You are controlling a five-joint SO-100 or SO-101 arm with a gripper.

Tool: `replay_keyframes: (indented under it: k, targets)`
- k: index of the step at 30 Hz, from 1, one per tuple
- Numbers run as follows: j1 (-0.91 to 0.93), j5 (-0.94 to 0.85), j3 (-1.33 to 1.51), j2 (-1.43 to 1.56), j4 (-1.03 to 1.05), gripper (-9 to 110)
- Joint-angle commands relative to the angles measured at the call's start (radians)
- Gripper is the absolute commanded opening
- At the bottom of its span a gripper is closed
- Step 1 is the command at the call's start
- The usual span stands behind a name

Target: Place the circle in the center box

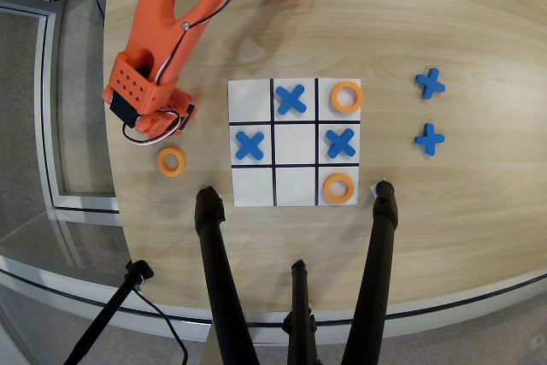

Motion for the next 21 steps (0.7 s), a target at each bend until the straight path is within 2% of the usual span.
replay_keyframes:
  k: [1,12,21]
  targets:
    - [0.003,0.000,0.034,-0.005,-0.011,2]
    - [0.008,0.000,0.044,0.021,-0.020,0]
    - [-0.061,0.014,0.097,0.319,0.095,0]
